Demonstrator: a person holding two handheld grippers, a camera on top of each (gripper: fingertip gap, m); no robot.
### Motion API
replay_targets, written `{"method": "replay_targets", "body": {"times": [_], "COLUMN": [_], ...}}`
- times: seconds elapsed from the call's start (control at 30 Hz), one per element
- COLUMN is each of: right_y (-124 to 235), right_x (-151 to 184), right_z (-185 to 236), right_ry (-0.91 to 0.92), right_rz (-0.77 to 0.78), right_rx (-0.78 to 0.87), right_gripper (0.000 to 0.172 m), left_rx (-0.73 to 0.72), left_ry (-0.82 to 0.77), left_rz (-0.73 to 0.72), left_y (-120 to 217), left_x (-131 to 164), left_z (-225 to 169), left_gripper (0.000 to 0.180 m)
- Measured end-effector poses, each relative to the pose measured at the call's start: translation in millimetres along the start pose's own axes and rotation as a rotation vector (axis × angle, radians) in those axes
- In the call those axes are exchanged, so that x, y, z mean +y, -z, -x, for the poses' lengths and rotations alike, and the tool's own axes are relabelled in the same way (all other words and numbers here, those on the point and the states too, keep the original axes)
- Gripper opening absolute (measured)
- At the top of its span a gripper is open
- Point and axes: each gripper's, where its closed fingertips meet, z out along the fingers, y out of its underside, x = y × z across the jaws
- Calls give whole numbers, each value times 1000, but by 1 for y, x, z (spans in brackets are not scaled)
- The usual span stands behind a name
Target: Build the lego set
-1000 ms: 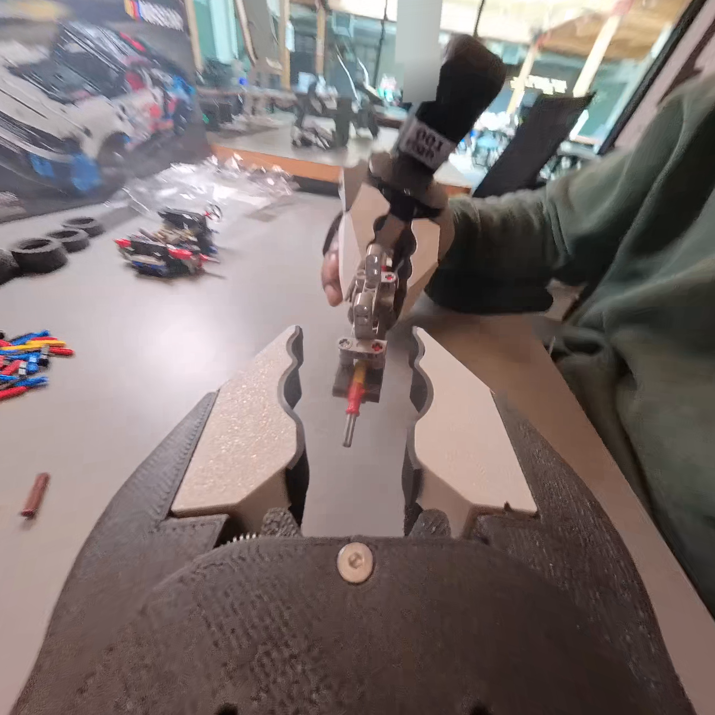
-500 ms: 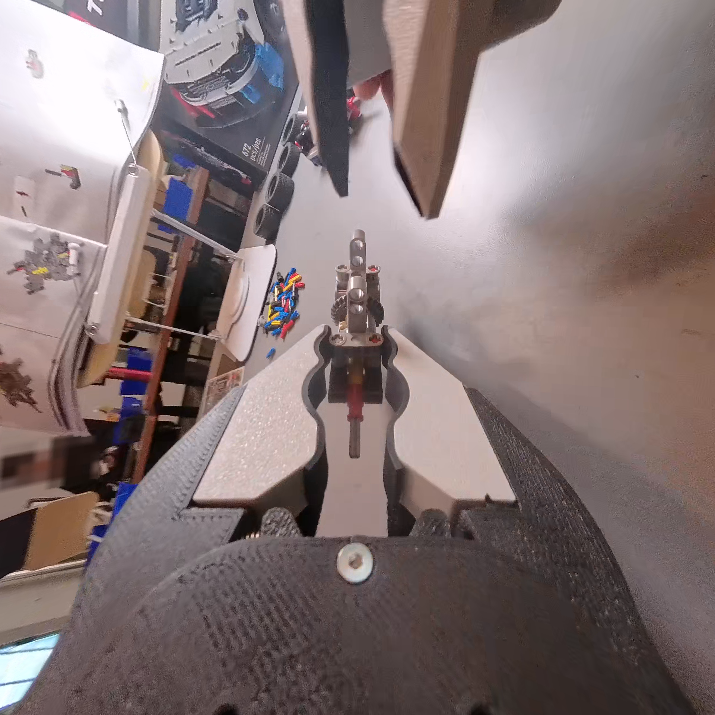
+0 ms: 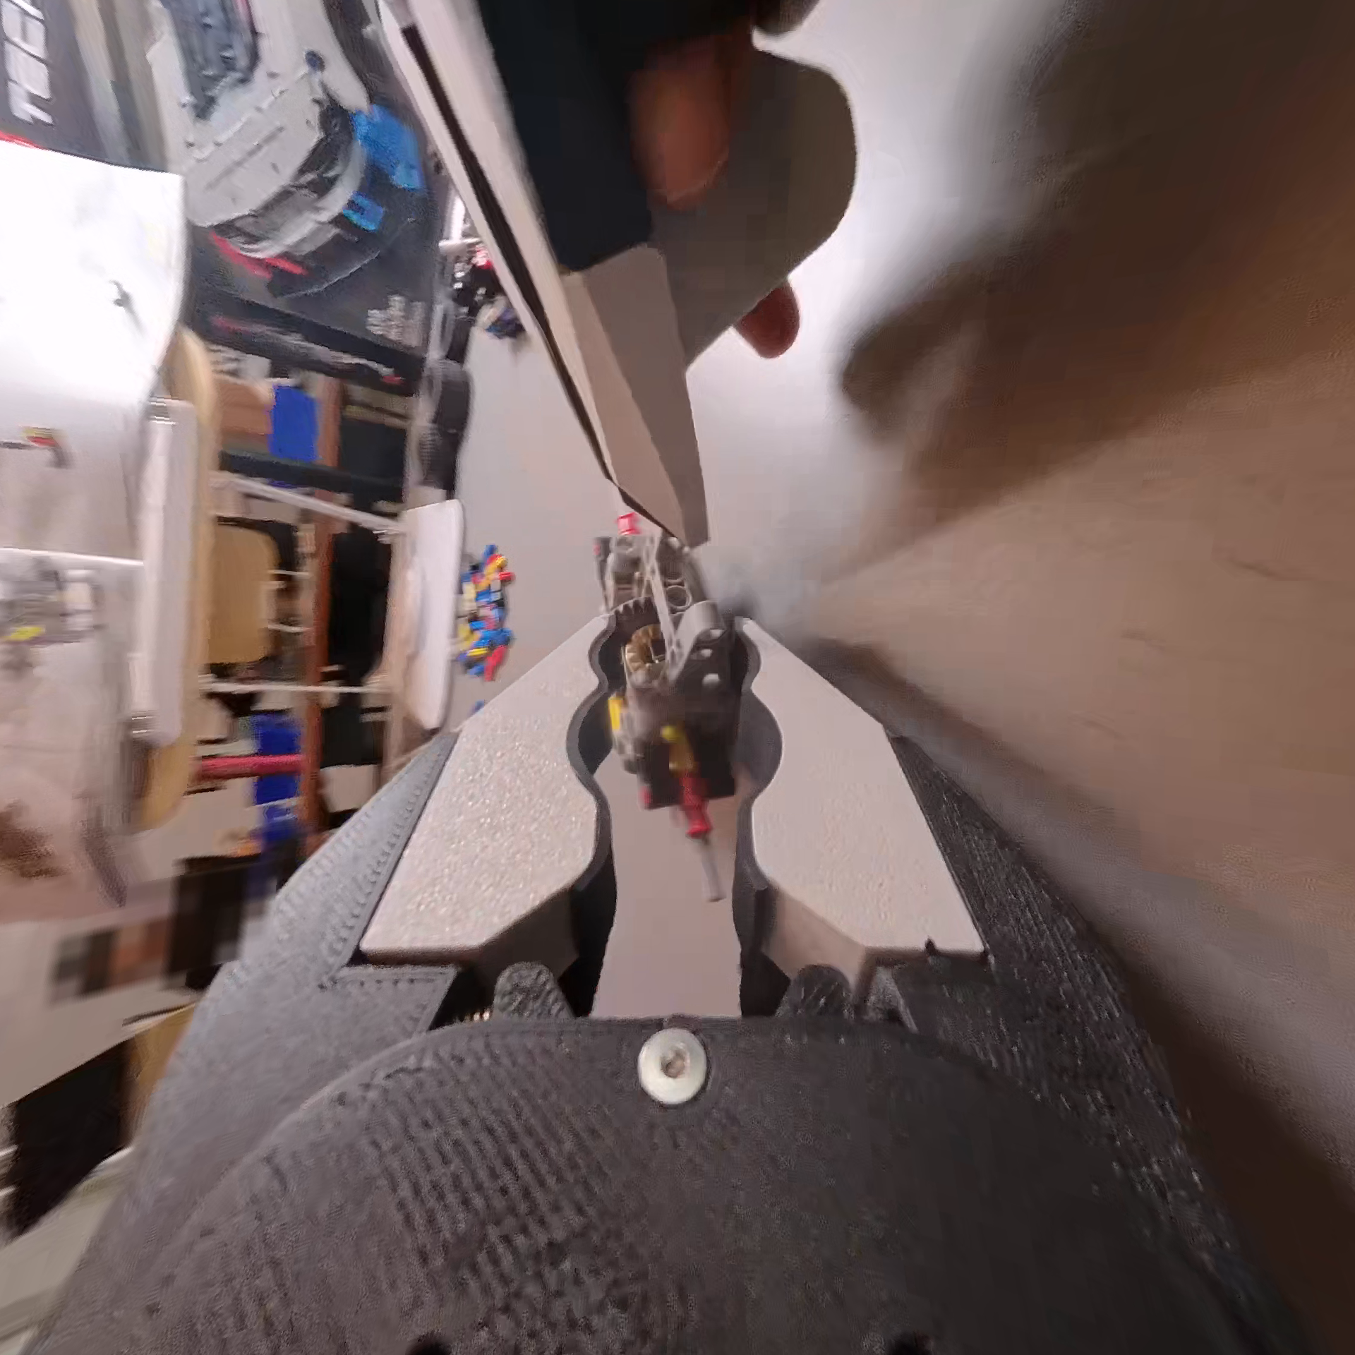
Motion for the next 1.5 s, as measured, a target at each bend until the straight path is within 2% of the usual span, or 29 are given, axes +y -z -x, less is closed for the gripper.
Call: {"method": "replay_targets", "body": {"times": [0.1, 0.2, 0.27, 0.3, 0.37, 0.47, 0.53, 0.63, 0.67, 0.73, 0.8, 0.87, 0.97, 1.03, 1.1, 1.13, 1.2, 1.3, 1.4, 1.5], "right_y": [7, 14, 17, 18, 18, 10, 4, 4, 5, 7, 10, 10, 14, 17, 22, 23, 24, 24, 20, 16], "right_x": [16, 17, 18, 19, 20, 29, 31, 31, 33, 35, 36, 38, 43, 46, 50, 52, 53, 52, 45, 41], "right_z": [-10, -6, -7, -7, -3, 7, 3, -1, -1, -3, -3, -2, 10, 22, 30, 32, 29, 16, 2, -6], "right_ry": [147, 149, 165, 187, 201, 171, 171, 208, 228, 249, 246, 267, 313, 353, 388, 403, 407, 395, 353, 361], "right_rz": [65, 69, 90, 103, 120, 201, 215, 198, 191, 174, 177, 190, 204, 196, 201, 200, 196, 196, 167, 138], "right_rx": [1, -46, -38, -27, -23, -27, 22, 4, -12, -34, -45, -49, -124, -192, -245, -259, -253, -197, -132, -93], "right_gripper": [8, 25, 39, 48, 57, 52, 48, 43, 43, 43, 43, 43, 43, 43, 43, 43, 43, 43, 43, 43], "left_rx": [257, 425, 482, 499, 501, 527, 539, 446, 350, 49, -173, -215, -177, -128, -10, 57, 138, 189, 148, 133], "left_ry": [304, 696, 882, 930, 928, 849, 821, 815, 850, 987, 1189, 1406, 1563, 1552, 1385, 1265, 1061, 904, 795, 790], "left_rz": [-188, -411, -514, -528, -489, -388, -385, -433, -493, -716, -897, -951, -924, -970, -1059, -1052, -952, -781, -619, -510], "left_y": [17, 39, 45, 44, 37, 25, 25, 27, 31, 59, 94, 100, 88, 91, 100, 100, 89, 68, 50, 38], "left_x": [-16, -25, -18, -11, 7, 24, 22, 20, 20, 25, 44, 68, 90, 86, 56, 39, 17, 7, 8, 9], "left_z": [-10, 15, 36, 41, 42, 27, 23, 37, 55, 114, 159, 171, 162, 163, 160, 153, 134, 106, 89, 79], "left_gripper": [55, 66, 75, 80, 88, 101, 104, 93, 78, 46, 33, 28, 21, 17, 17, 23, 52, 70, 78, 82]}}
